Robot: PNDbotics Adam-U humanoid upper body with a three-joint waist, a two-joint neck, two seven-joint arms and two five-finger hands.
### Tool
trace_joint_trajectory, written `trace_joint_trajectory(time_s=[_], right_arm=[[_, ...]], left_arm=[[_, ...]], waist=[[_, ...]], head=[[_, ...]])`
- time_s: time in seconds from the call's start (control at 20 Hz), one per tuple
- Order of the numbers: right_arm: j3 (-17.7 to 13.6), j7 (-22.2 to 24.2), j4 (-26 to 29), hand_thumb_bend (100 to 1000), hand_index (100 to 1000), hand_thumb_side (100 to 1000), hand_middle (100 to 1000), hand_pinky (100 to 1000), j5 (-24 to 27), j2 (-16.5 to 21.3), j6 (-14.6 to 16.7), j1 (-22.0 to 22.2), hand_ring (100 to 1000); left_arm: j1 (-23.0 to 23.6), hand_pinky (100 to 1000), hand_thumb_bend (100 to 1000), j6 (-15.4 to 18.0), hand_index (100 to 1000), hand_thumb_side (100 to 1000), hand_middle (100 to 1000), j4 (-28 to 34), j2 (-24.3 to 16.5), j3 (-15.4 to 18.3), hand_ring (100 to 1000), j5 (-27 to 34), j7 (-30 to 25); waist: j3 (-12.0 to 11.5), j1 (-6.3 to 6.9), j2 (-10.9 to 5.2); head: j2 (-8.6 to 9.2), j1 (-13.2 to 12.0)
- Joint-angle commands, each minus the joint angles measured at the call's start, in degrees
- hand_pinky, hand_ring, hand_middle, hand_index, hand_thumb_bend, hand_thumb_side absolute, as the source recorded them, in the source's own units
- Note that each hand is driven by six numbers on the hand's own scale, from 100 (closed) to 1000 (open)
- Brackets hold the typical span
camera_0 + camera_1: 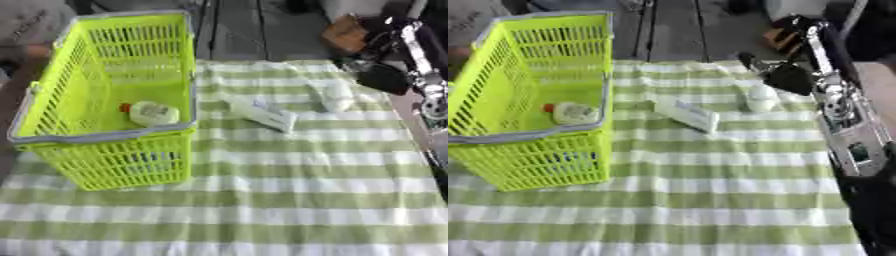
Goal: Pick up objects on the table and place them in the box.
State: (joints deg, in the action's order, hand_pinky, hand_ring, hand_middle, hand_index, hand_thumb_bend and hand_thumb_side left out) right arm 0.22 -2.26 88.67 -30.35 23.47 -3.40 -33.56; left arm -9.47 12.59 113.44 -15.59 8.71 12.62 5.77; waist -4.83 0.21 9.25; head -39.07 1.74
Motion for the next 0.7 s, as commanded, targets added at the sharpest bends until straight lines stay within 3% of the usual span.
trace_joint_trajectory(time_s=[0.05,0.7], right_arm=[[-0.28,0.45,1.04,656,782,442,585,479,-0.42,0.52,0.13,-0.74,555],[-0.22,1.10,1.05,653,788,439,588,482,-0.52,0.39,0.38,-0.65,558]], left_arm=[[-0.32,722,263,0.01,801,857,863,1.15,-0.47,0.56,938,-0.03,0.24],[-0.28,722,264,-0.01,801,857,863,1.15,-0.51,0.63,939,0.00,0.30]], waist=[[-0.08,-0.03,-0.75],[-0.15,-0.20,-0.89]], head=[[0.17,-0.09],[0.10,0.13]])
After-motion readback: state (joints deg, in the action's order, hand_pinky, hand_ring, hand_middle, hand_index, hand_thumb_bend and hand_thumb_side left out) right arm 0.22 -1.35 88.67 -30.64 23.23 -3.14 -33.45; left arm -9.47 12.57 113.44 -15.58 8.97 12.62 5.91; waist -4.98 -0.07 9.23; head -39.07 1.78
